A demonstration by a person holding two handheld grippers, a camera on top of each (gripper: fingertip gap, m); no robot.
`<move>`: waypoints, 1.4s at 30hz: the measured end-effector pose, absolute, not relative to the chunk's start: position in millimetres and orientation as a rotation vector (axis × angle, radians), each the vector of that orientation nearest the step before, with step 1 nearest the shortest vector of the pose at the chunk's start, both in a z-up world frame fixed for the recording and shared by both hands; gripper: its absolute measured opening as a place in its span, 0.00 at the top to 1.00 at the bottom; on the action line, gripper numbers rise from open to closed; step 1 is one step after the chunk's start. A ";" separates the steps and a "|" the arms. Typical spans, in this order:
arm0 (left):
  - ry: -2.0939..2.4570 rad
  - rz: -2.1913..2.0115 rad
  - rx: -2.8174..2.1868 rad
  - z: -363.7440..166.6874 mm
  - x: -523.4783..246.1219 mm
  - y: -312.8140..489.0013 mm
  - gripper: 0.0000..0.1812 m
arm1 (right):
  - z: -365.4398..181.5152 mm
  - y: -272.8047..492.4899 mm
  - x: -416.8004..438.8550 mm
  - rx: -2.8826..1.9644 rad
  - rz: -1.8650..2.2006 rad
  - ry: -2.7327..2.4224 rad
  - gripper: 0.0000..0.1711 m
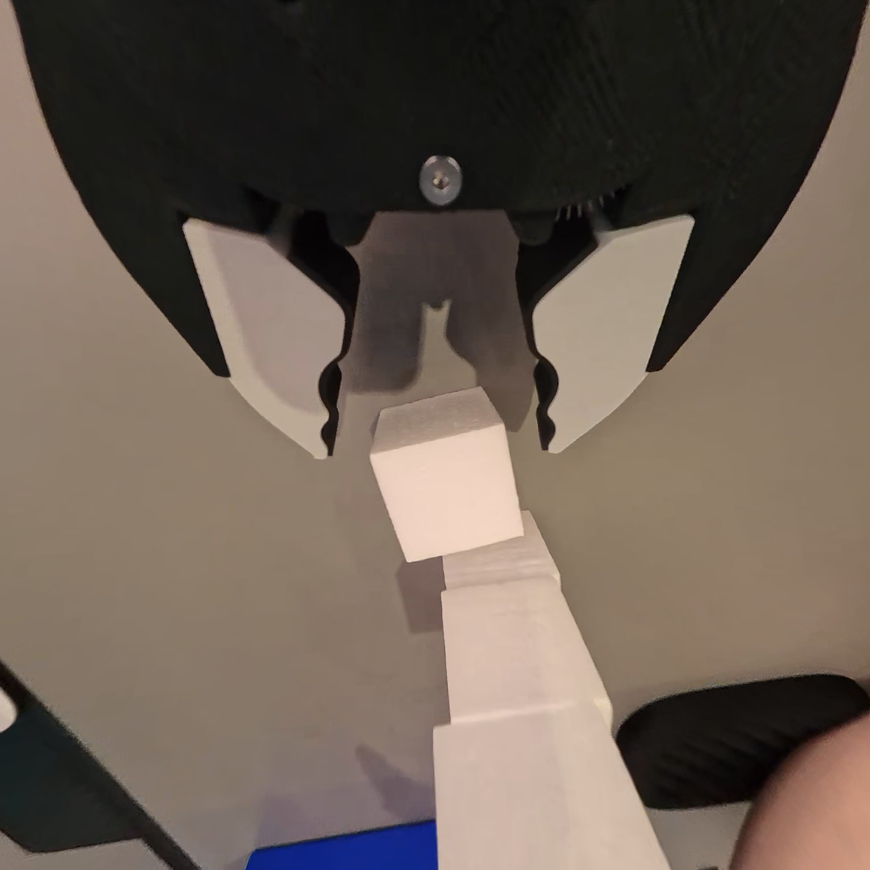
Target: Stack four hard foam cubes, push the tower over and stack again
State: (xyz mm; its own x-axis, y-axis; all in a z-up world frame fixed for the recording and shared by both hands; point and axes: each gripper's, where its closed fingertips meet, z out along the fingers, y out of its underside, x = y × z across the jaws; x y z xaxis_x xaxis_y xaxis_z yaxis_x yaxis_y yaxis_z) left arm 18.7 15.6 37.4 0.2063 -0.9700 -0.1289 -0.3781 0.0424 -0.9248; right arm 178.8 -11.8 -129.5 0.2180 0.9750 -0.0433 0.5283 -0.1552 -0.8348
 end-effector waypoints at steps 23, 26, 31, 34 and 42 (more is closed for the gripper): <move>1.320 -0.795 -1.431 54.2 9.1 7.1 0.58 | 52.2 -14.0 130.4 -1.725 0.754 -1.265 0.66; 1.325 -0.796 -1.416 56.7 9.5 4.7 0.58 | 44.4 -16.8 120.3 -1.762 0.756 -1.323 0.66; 1.331 -0.809 -1.410 56.6 10.8 3.8 0.59 | 25.6 -17.0 112.1 -1.808 0.748 -1.378 0.66; 1.334 -0.805 -1.419 54.3 11.2 5.0 0.58 | 16.5 -16.1 109.8 -1.834 0.745 -1.391 0.66; 1.347 -0.796 -1.435 49.0 14.9 7.7 0.59 | 7.3 -18.0 108.8 -1.846 0.743 -1.410 0.66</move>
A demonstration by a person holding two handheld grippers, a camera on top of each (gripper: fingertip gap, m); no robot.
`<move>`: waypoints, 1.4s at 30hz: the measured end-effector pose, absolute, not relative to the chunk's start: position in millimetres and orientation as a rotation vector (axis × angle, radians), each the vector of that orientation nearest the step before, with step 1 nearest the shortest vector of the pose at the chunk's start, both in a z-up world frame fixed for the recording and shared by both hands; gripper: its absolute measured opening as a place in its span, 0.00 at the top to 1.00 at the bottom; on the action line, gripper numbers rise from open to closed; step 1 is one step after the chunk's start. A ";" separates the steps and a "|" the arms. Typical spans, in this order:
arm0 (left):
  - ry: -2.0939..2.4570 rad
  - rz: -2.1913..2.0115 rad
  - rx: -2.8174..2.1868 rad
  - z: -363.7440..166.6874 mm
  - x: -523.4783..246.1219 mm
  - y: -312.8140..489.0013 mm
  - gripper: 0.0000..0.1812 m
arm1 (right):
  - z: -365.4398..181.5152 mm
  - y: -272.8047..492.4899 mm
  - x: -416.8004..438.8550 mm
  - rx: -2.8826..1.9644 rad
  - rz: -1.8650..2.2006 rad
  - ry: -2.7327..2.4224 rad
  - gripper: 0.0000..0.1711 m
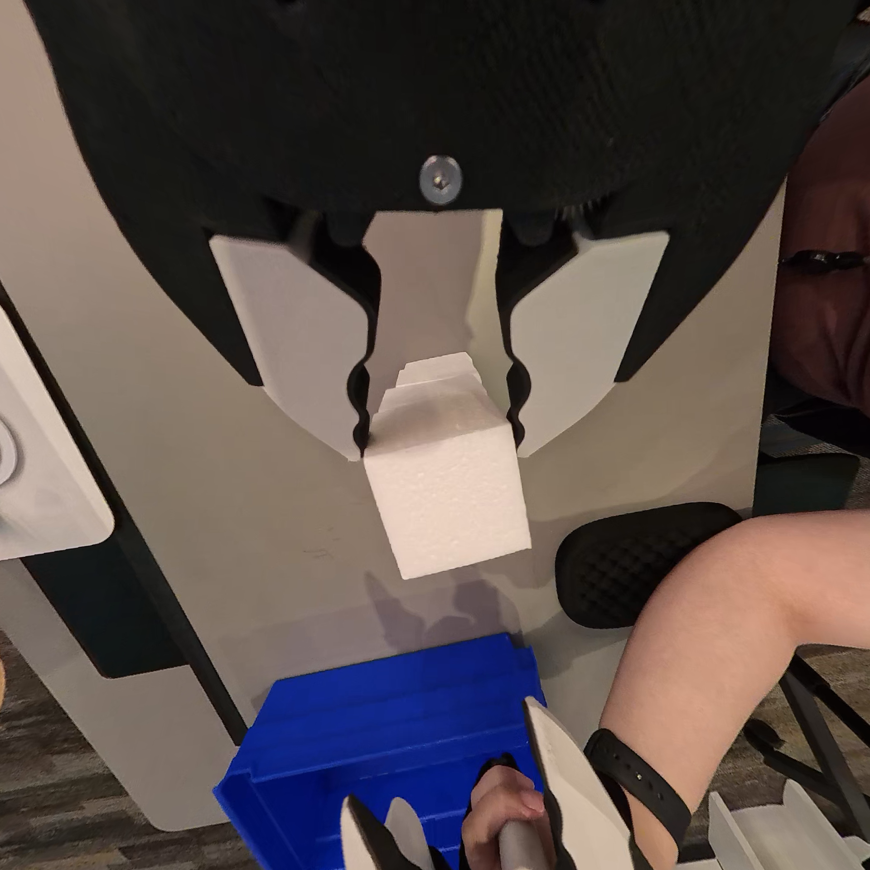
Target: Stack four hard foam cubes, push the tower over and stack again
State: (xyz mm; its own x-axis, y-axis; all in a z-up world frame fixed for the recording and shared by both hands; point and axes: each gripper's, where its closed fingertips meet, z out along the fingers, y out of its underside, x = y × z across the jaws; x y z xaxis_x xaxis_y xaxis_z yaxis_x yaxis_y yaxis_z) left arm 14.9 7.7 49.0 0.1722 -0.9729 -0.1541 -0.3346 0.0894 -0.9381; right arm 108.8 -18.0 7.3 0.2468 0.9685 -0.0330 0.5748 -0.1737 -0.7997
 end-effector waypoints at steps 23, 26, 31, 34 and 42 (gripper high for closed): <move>1.435 -0.763 -1.478 33.4 28.9 3.7 0.59 | 127.6 31.9 274.4 -1.368 0.527 -0.936 0.72; 1.444 -0.721 -1.473 29.8 28.8 7.5 0.61 | 132.9 44.9 297.8 -1.360 0.612 -0.868 0.76; 1.404 -0.712 -1.516 26.4 25.0 15.9 0.61 | 120.3 52.5 321.6 -1.340 0.746 -0.776 0.76; 1.366 -0.758 -1.504 32.6 24.6 16.0 0.60 | 101.1 62.6 330.5 -1.363 0.755 -0.738 0.79; 1.315 -0.810 -1.517 30.6 22.5 17.3 0.60 | 76.0 65.0 326.6 -1.436 0.673 -0.822 0.84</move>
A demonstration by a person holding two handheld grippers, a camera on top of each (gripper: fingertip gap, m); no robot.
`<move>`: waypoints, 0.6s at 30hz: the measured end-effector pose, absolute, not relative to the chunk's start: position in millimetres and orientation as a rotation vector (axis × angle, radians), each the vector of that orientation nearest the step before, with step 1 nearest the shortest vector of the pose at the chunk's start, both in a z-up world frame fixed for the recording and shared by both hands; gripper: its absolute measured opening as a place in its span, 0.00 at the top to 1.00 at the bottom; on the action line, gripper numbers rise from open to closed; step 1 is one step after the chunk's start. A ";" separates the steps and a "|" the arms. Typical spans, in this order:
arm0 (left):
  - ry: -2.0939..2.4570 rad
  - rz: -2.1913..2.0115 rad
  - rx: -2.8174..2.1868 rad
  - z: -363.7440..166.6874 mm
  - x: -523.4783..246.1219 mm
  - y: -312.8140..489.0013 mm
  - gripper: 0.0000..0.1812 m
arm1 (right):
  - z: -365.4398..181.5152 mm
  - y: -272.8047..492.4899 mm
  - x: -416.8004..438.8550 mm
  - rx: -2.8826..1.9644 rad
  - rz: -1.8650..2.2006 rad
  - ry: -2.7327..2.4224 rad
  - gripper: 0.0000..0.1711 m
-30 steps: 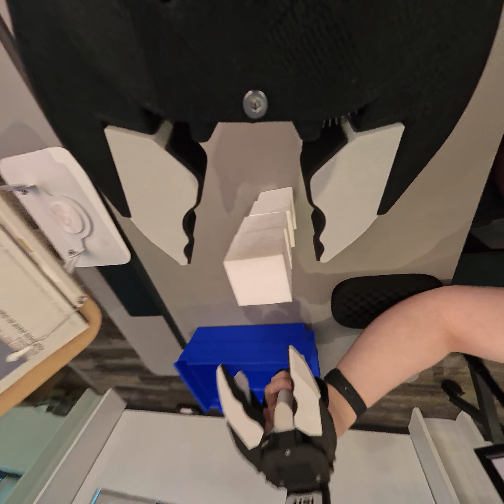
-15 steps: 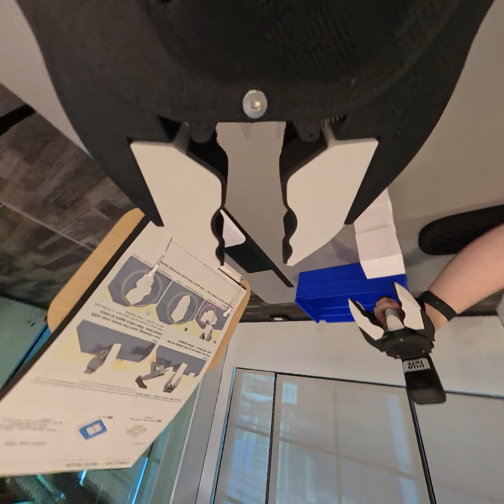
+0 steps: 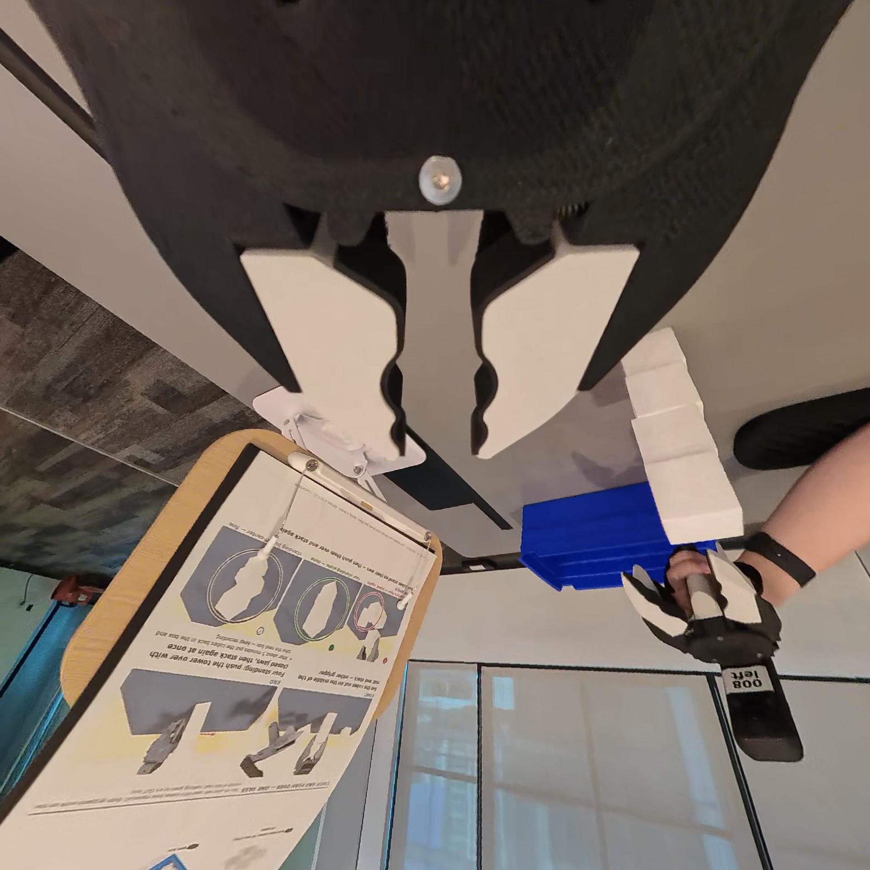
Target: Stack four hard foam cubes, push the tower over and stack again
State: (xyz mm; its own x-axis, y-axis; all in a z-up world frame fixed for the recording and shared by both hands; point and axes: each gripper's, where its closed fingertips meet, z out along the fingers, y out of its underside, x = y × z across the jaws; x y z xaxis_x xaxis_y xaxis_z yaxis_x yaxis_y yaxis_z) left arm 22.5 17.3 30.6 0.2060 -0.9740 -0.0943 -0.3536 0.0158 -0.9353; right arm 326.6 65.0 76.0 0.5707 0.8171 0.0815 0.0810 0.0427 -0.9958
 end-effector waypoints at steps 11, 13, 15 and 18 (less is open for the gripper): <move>1.646 -0.774 -1.694 -38.4 26.8 -9.1 1.00 | 92.5 36.2 363.2 -1.451 0.717 -0.832 1.00; 1.706 -0.765 -1.722 -55.8 25.9 -11.6 1.00 | 95.7 32.2 370.9 -1.460 0.675 -0.832 0.99; 1.766 -0.743 -1.798 -77.5 22.6 -13.1 1.00 | 96.9 26.9 375.8 -1.475 0.647 -0.847 0.99; 1.877 -0.699 -1.908 -105.6 18.1 -21.2 1.00 | 100.8 21.9 382.2 -1.471 0.590 -0.857 0.99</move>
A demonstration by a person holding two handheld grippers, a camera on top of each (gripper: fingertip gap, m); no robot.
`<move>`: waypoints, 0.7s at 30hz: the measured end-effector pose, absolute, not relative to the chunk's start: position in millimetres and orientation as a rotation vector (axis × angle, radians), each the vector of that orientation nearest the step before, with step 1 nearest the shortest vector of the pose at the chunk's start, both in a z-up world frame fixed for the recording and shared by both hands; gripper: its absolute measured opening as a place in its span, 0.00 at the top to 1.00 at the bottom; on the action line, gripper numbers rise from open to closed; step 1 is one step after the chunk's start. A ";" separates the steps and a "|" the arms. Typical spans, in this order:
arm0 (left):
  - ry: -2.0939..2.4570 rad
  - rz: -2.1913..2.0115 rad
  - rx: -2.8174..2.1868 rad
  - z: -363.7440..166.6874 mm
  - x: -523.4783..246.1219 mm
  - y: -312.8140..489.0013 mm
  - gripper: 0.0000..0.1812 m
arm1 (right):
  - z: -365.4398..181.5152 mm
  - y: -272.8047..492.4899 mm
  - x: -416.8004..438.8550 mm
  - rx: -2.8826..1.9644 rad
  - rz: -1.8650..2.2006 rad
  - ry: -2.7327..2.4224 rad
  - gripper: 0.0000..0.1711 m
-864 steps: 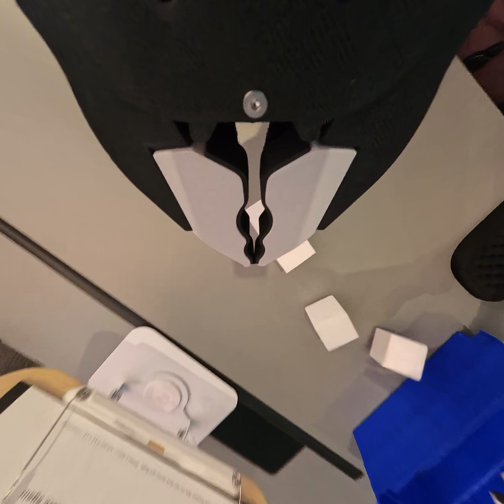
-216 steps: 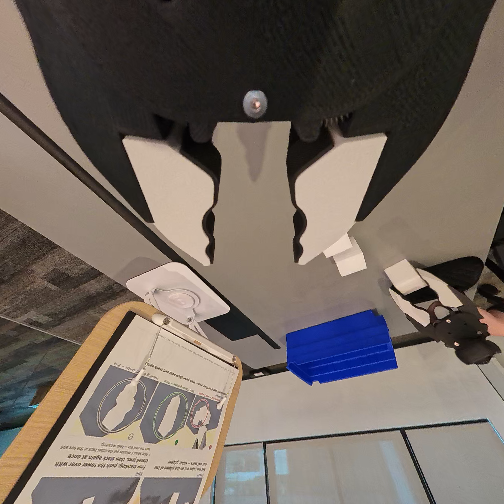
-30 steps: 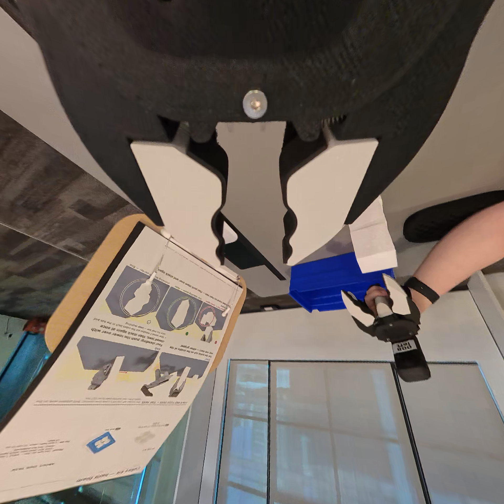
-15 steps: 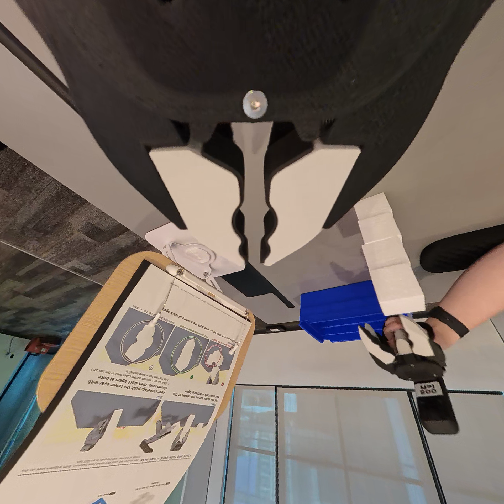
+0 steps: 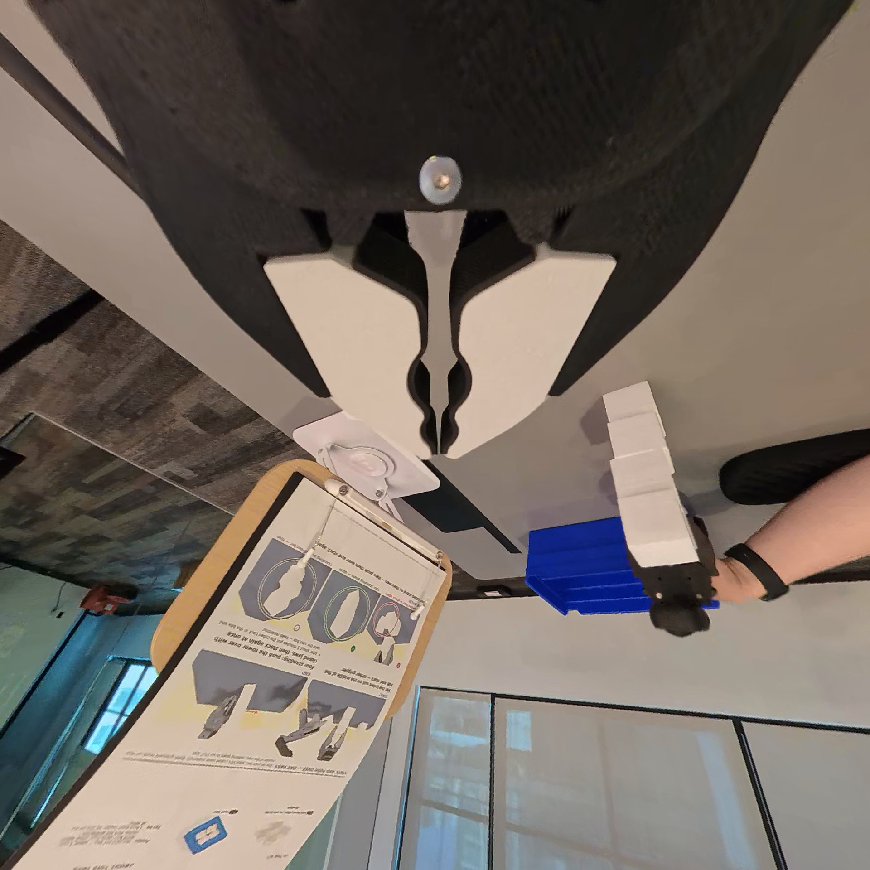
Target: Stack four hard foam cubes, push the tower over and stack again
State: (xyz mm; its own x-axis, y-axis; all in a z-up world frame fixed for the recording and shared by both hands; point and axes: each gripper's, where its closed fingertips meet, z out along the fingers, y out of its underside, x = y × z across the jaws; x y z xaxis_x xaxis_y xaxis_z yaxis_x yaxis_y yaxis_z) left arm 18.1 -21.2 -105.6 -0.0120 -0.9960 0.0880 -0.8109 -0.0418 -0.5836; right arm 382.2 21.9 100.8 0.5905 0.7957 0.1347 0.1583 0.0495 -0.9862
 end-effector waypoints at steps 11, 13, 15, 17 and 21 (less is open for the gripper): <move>2.051 -0.723 -1.879 -135.0 34.5 -43.5 1.00 | 106.0 12.2 389.3 -1.471 0.540 -0.871 0.98; 2.091 -0.710 -1.865 -133.2 44.4 -49.4 1.00 | 106.3 11.1 388.5 -1.468 0.540 -0.878 0.98; 2.134 -0.734 -1.822 -124.1 60.2 -59.1 1.00 | 106.3 10.6 387.9 -1.465 0.537 -0.884 0.98; 2.135 -0.755 -1.742 -109.2 81.8 -64.8 1.00 | 105.3 11.0 387.6 -1.469 0.543 -0.886 0.98; 2.036 -0.795 -1.643 -88.2 127.5 -58.6 1.00 | 99.4 13.5 389.3 -1.496 0.550 -0.888 0.97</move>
